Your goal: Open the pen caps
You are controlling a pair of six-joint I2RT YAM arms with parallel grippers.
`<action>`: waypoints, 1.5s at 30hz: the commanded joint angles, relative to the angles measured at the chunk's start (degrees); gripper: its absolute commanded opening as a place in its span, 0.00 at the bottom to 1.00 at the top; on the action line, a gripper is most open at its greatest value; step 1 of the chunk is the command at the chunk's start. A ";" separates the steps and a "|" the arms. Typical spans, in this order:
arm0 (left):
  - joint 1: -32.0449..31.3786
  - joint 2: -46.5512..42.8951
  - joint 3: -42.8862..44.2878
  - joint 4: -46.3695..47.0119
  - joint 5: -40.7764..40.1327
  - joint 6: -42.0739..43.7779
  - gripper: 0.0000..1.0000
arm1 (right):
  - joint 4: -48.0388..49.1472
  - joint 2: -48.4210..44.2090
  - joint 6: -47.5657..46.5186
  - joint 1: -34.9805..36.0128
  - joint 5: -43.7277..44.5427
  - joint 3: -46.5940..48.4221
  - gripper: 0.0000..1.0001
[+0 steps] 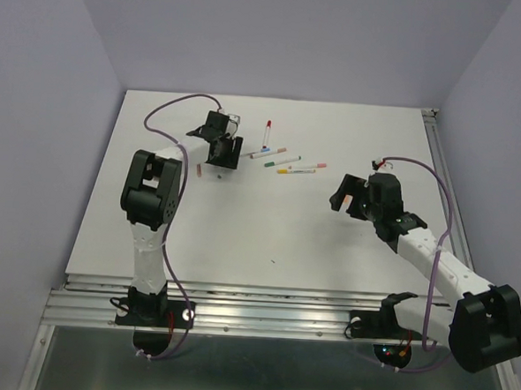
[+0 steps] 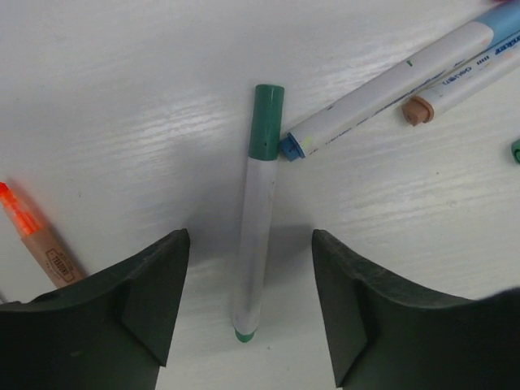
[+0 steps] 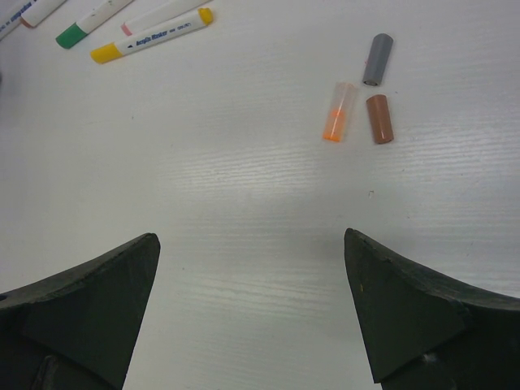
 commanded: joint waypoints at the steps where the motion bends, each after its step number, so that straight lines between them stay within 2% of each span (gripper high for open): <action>1: -0.10 1.27 3.78 -2.83 -3.30 1.96 0.69 | 1.57 -0.31 -0.53 0.11 1.51 -0.28 1.00; 5: -0.18 2.94 5.10 -4.15 -5.51 1.70 0.48 | 1.48 -0.57 -0.53 0.11 1.68 -0.28 1.00; 7: -0.10 3.29 5.11 -4.15 -4.98 1.70 0.43 | 1.57 -0.66 -0.53 0.02 1.68 -0.37 1.00; 8: -0.18 3.73 5.19 -4.24 -4.98 1.70 0.34 | 1.57 -0.57 -0.53 0.11 1.77 -0.37 1.00; 9: -0.27 3.99 5.11 -4.15 -4.98 1.70 0.31 | 1.57 -0.66 -0.44 0.02 1.77 -0.37 1.00; 13: -0.27 4.44 4.49 -4.24 -5.68 1.35 0.00 | 1.40 -0.75 -0.44 0.02 1.95 -0.37 1.00; 18: -0.18 1.20 2.73 -2.93 -7.87 0.91 0.00 | 1.22 -1.36 0.00 0.11 2.21 -0.45 1.00; 20: -0.27 -2.93 0.63 -2.13 -8.93 -2.60 0.00 | 1.48 -2.32 0.97 0.11 1.95 -0.54 1.00; 23: -0.27 -10.83 -8.40 4.61 -6.05 -5.06 0.00 | 4.46 -6.54 1.32 0.02 -0.24 -2.91 1.00; 25: -0.36 -20.58 -14.29 11.82 -0.97 -8.22 0.00 | 7.88 -10.14 1.49 0.11 -3.66 -4.40 1.00; 26: -0.36 -26.79 -20.15 14.19 1.50 -9.28 0.00 | 9.99 -11.11 1.93 0.02 -4.37 -5.71 1.00; 27: -0.36 -29.64 -22.99 16.48 4.22 -11.98 0.00 | 11.31 -11.90 2.28 0.11 -8.82 -6.16 1.00; 28: -0.53 -32.45 -25.80 21.37 10.69 -13.32 0.00 | 13.24 -13.22 2.98 0.02 -11.30 -6.43 1.00; 30: -1.15 -39.81 -34.13 26.41 15.83 -16.39 0.00 | 13.00 -14.28 4.22 0.11 -15.08 -5.56 1.00; 33: -5.26 -47.82 -42.67 33.80 18.31 -21.67 0.00 | 16.94 -16.13 7.37 0.11 -26.84 -5.11 1.00; 36: -11.14 -51.71 -45.60 35.75 19.28 -23.00 0.00 | 21.69 -16.04 10.63 0.63 -31.96 -4.94 1.00; 41: -18.19 -54.62 -47.89 39.52 21.74 -27.12 0.00 | 26.09 -12.45 12.57 5.20 -31.98 -2.92 1.00; 45: -22.50 -54.98 -49.30 41.72 20.60 -29.41 0.00 | 26.36 -8.67 11.78 10.12 -26.36 -0.55 1.00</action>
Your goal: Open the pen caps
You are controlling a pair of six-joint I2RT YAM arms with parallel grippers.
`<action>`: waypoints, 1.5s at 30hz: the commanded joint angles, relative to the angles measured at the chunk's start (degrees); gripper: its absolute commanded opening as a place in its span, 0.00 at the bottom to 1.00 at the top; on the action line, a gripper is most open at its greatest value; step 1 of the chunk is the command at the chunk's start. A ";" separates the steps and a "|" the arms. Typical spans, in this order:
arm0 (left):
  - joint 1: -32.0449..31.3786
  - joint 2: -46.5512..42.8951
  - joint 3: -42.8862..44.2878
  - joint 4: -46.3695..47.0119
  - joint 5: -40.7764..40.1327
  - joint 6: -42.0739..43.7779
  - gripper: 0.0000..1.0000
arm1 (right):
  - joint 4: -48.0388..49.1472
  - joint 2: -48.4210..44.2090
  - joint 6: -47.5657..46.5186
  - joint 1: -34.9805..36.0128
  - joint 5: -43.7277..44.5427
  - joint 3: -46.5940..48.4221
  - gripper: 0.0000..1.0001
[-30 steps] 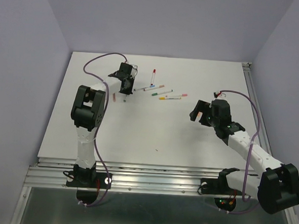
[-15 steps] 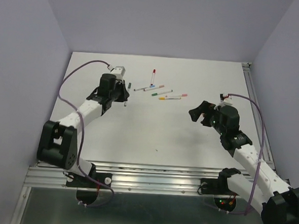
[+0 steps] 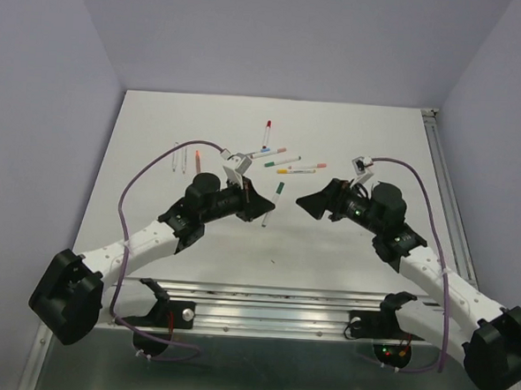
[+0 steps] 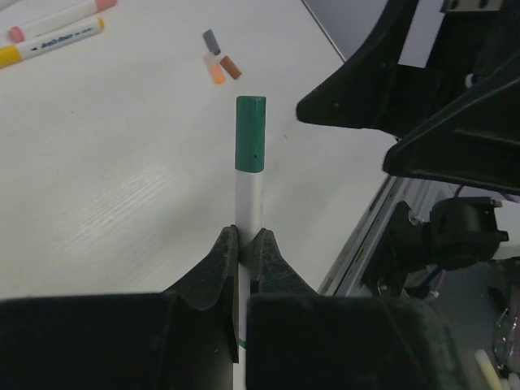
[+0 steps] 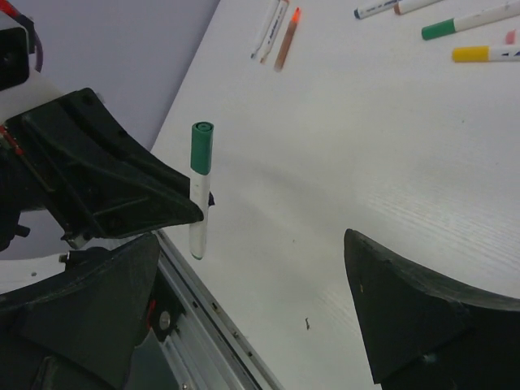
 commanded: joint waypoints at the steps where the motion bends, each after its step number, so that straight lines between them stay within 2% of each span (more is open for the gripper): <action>1: -3.12 -2.11 -1.06 7.45 0.97 -4.34 0.00 | 4.83 3.25 0.24 5.03 2.63 5.03 1.00; 2: -3.99 -1.76 -1.15 7.89 1.05 -4.78 0.00 | 5.00 3.96 -0.29 5.91 3.24 5.64 1.00; 5: -5.67 -0.26 -1.59 9.91 1.05 -6.46 0.00 | 5.44 7.20 -1.08 9.25 6.58 7.23 0.89; 9: -6.55 -0.17 -1.76 10.09 -0.17 -6.46 0.00 | 8.06 9.50 -1.61 12.77 10.54 8.11 0.81; 14: -6.99 0.35 -1.85 10.09 -0.17 -7.07 0.00 | 11.59 10.64 -0.73 13.83 11.16 7.76 0.73; 20: -7.61 0.44 -2.12 10.09 -0.79 -7.25 0.00 | 13.70 10.91 -0.12 14.89 13.70 7.67 0.68; 23: -7.69 0.53 -2.03 10.09 -0.96 -7.42 0.00 | 14.06 10.91 0.32 14.97 15.20 7.76 0.61; 29: -7.78 0.09 -2.03 10.09 -1.58 -7.78 0.00 | 11.07 11.70 0.24 15.15 15.64 8.99 0.37; 31: -7.78 0.27 -2.11 10.09 -1.58 -7.78 0.00 | 10.89 11.70 0.32 15.24 16.17 8.90 0.27; 32: -7.78 0.44 -2.03 10.09 -1.41 -7.86 0.00 | 10.80 11.70 0.41 15.33 16.34 8.81 0.17; 35: -7.78 0.44 -2.03 10.01 -0.62 -7.86 0.00 | 10.36 11.79 0.06 15.33 16.34 8.90 0.08; 36: -7.78 0.44 -1.68 10.01 -0.35 -7.78 0.00 | 10.36 11.70 0.32 15.41 16.34 8.90 0.02; 37: -7.87 0.36 -1.50 9.92 0.43 -7.69 0.27 | 10.36 11.78 0.85 15.41 16.52 8.81 0.01; 38: -7.87 0.44 -1.41 9.92 0.61 -7.69 0.42 | 10.10 11.79 1.37 15.41 16.69 8.90 0.01; 39: -7.96 0.44 -1.15 9.92 0.70 -7.60 0.54 | 9.75 11.87 1.64 15.41 16.87 8.99 0.01; 41: -8.05 0.53 -0.80 9.92 0.53 -7.25 0.64 | 8.61 12.49 2.43 15.41 16.79 9.34 0.01; 45: -8.13 1.67 0.60 9.92 0.88 -6.28 0.65 | 8.69 13.19 4.97 15.33 14.33 9.60 0.01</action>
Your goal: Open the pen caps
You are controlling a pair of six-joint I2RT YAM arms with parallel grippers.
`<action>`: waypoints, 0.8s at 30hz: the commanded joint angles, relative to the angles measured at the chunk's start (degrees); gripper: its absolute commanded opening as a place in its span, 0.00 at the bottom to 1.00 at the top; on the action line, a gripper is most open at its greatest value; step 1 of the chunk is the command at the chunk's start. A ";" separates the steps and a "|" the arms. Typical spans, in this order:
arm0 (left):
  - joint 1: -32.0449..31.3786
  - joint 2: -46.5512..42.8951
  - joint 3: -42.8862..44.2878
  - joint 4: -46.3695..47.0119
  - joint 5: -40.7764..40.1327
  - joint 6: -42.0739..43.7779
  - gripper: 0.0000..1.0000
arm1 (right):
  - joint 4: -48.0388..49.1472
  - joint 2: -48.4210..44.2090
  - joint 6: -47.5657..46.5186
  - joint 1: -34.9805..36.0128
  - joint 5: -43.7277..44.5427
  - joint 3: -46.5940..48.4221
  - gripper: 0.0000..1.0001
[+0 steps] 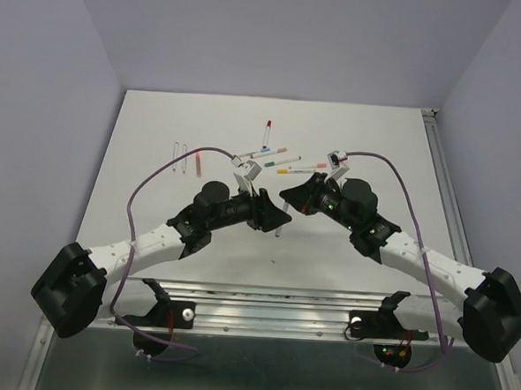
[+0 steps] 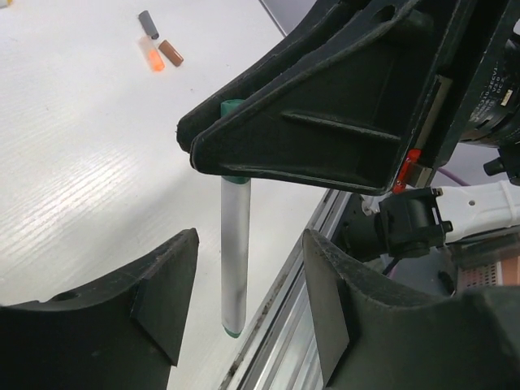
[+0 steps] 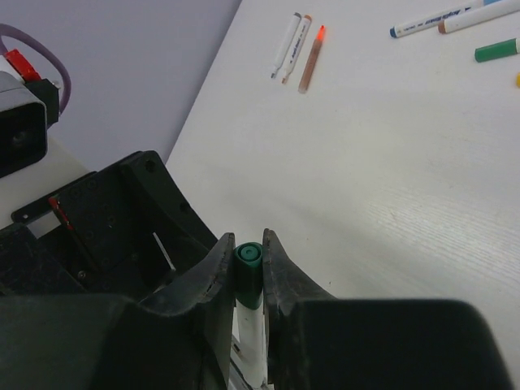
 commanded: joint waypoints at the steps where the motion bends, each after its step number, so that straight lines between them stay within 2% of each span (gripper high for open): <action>1: -0.44 1.34 2.71 2.86 1.56 1.54 0.65 | 1.30 0.65 2.77 0.59 -1.87 3.75 0.01; 4: -0.44 2.84 3.67 2.86 1.56 1.72 0.63 | 1.57 0.30 4.35 0.60 -2.92 3.74 0.01; 6: -0.44 3.89 4.46 2.86 1.65 1.90 0.49 | 1.14 0.29 5.15 0.60 -4.24 4.18 0.01; 7: -0.44 4.16 4.64 2.94 1.73 1.98 0.31 | 0.44 0.38 5.32 0.60 -4.25 4.53 0.01; 8: -0.44 4.34 4.90 2.86 2.08 2.33 0.00 | -0.35 0.56 4.89 0.60 -3.90 4.88 0.01; 11: -0.79 3.55 4.64 2.86 1.30 2.34 0.00 | -6.49 1.26 3.92 0.51 3.72 7.51 0.01; 13: -1.05 2.06 3.07 2.68 1.03 2.07 0.00 | -10.89 3.18 1.03 0.16 12.31 10.06 0.01; 15: -1.49 1.09 1.57 2.33 1.55 1.81 0.00 | -12.13 5.12 -1.34 -1.42 16.38 13.66 0.01; 16: -1.93 -0.04 -0.35 2.24 1.73 2.16 0.00 | -12.40 6.09 -1.61 -3.08 16.93 14.81 0.01; 18: -3.69 -2.24 -3.42 0.67 1.21 1.55 0.00 | -9.09 10.73 -0.74 -12.72 13.08 17.18 0.01; 21: -7.03 -4.63 -6.43 -0.04 -0.11 -0.91 0.00 | -8.44 14.87 -4.41 -16.80 16.83 21.59 0.01; 22: -7.99 -6.02 -8.26 -0.13 -0.89 -2.92 0.00 | -10.80 18.02 -5.30 -19.07 19.54 26.46 0.01; 24: -10.01 -8.04 -10.90 -0.39 -3.00 -5.12 0.00 | -12.92 20.94 -6.62 -21.98 18.08 30.53 0.01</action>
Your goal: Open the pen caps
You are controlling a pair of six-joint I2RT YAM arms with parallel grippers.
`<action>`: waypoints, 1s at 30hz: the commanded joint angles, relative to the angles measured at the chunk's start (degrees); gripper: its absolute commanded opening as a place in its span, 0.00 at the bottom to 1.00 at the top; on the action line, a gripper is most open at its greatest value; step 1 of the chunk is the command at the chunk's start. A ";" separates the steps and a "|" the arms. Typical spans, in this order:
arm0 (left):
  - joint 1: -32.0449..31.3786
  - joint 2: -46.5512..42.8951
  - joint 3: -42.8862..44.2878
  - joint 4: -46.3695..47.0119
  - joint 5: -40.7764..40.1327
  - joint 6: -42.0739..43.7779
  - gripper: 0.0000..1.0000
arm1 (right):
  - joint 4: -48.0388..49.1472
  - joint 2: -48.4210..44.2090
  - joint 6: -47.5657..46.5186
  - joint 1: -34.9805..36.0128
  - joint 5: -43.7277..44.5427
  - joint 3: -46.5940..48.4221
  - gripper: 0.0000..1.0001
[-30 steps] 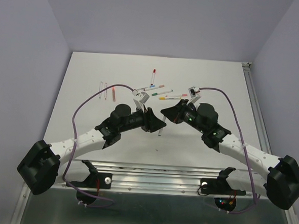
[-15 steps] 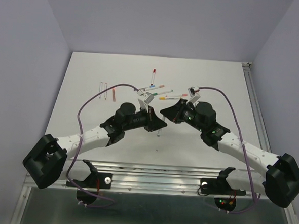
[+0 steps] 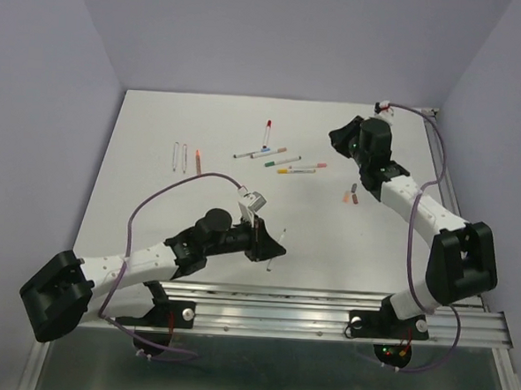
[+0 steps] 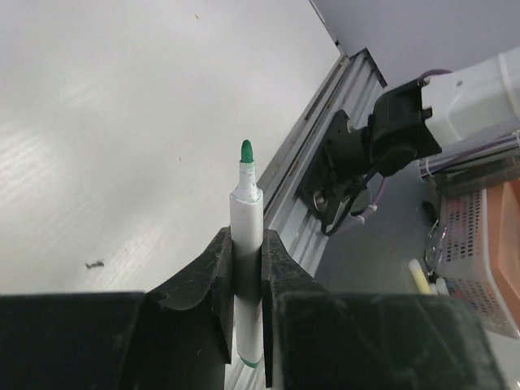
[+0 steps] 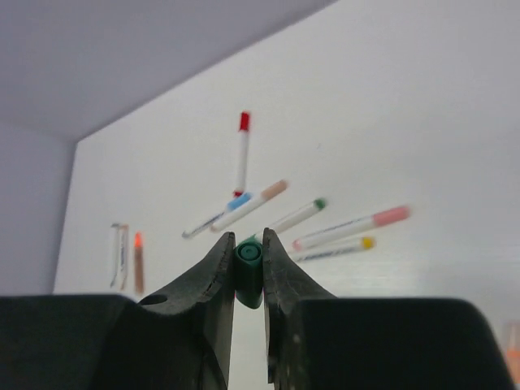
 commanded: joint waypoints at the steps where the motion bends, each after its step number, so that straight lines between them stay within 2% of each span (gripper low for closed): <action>1: -2.92 -4.71 -4.42 0.31 -2.61 -5.17 0.00 | -2.19 4.53 -5.90 -5.57 4.57 12.24 0.01; 3: -2.92 -5.67 -4.78 -2.32 -9.19 -7.73 0.00 | -7.38 6.12 -7.05 -5.58 6.84 13.42 0.01; 4: -2.83 -5.51 -4.08 -7.64 -12.26 -8.08 0.00 | -8.08 6.04 -7.32 -5.58 6.76 11.33 0.01; 5: -2.83 -5.07 -2.77 -11.09 -18.73 -8.08 0.00 | -8.79 5.69 -7.58 -5.58 6.67 9.66 0.01; 7: -1.70 -2.35 3.02 -20.91 -25.10 -7.91 0.00 | -11.06 4.81 -7.05 -5.58 6.23 6.49 0.07; 9: -0.20 1.50 8.72 -25.69 -29.84 -6.60 0.00 | -13.54 4.11 -7.05 -5.59 6.31 0.98 0.09; 13: 7.17 7.84 14.98 -29.84 -31.63 -3.35 0.00 | -14.33 4.36 -8.28 -5.59 8.69 -6.35 0.10; 18: 17.28 16.88 22.10 -34.15 -32.51 -0.18 0.00 | -15.91 7.26 -10.56 -5.59 10.54 -7.15 0.13; 24: 21.51 23.49 29.23 -37.67 -36.99 2.19 0.00 | -17.32 12.61 -11.63 -5.67 10.54 -4.34 0.16; 30: 24.41 28.68 33.27 -39.86 -39.71 2.99 0.00 | -18.29 14.12 -11.71 -5.58 10.71 -3.28 0.26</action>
